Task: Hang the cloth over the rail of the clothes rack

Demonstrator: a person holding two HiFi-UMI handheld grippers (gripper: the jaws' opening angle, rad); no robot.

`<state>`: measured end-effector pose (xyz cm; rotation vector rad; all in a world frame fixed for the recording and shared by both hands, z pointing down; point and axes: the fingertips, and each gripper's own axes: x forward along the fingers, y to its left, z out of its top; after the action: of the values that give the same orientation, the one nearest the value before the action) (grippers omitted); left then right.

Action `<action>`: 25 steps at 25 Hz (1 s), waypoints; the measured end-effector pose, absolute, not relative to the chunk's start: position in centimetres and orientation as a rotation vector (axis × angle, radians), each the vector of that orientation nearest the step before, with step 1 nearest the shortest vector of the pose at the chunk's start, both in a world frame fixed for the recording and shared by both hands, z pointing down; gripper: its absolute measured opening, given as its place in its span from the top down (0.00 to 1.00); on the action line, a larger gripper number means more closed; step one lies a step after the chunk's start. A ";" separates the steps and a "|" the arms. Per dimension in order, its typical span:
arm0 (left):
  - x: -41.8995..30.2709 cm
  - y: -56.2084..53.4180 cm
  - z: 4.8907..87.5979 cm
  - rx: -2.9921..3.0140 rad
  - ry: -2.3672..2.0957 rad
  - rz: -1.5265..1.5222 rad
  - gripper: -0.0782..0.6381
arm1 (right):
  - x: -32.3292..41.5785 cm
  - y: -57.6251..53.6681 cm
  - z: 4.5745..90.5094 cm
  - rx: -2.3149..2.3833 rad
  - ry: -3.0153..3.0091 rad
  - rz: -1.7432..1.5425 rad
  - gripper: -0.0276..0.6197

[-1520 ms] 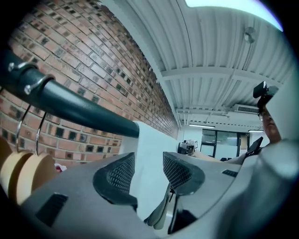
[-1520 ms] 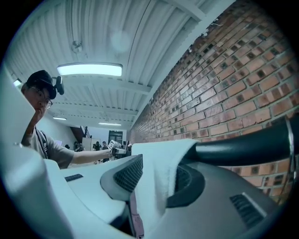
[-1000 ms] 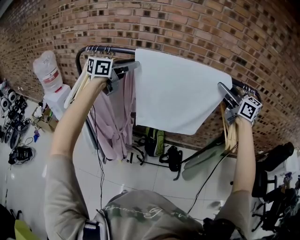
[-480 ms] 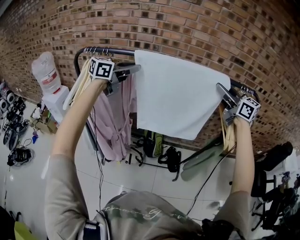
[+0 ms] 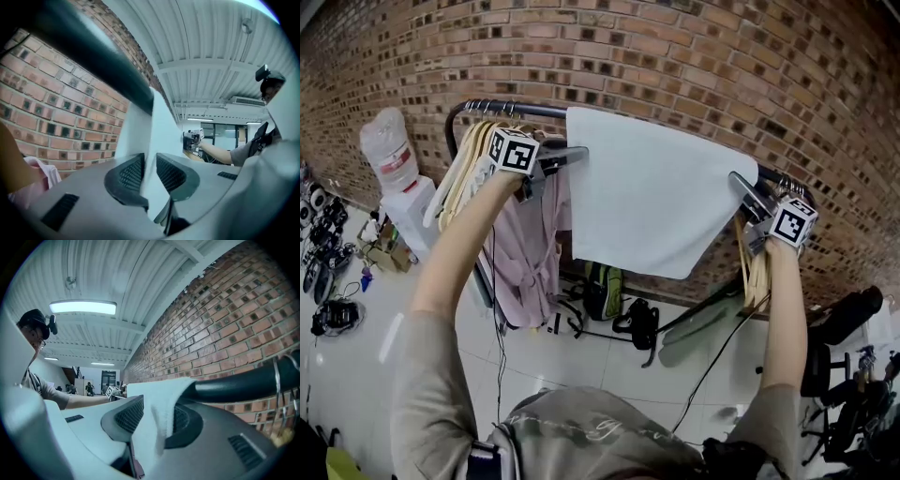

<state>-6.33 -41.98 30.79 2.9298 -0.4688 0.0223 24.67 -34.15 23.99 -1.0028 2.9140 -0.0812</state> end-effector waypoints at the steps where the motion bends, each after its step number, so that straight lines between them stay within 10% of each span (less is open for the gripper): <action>1: -6.3 -41.6 30.5 2.940 -0.437 0.006 0.83 | 24.6 -34.2 24.0 -0.998 2.918 -0.081 0.78; 25: -8.2 -39.1 23.4 2.787 -0.260 -0.292 0.87 | 24.9 -34.1 26.7 -0.914 2.865 -0.332 0.78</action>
<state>-8.17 -39.09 23.37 2.7870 -0.2597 -0.2919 24.85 -34.15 26.68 -0.9137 2.8655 -0.3324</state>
